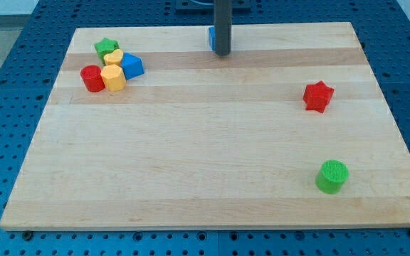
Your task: Place the blue cube vertically above the blue triangle
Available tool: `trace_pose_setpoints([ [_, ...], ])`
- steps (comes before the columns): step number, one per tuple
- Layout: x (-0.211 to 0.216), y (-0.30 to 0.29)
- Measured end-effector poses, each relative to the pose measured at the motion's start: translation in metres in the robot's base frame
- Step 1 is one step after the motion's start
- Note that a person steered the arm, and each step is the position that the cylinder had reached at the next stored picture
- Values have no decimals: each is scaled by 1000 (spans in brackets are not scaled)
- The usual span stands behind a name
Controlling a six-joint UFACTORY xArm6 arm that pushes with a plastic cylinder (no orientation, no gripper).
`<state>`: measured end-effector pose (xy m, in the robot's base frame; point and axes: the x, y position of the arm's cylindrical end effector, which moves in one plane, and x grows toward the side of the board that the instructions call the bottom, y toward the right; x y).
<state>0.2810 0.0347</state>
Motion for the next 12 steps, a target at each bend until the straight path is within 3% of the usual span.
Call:
trace_pose_setpoints([
  [1, 12, 48],
  [2, -2, 54],
  [4, -32, 24],
  [12, -47, -112],
])
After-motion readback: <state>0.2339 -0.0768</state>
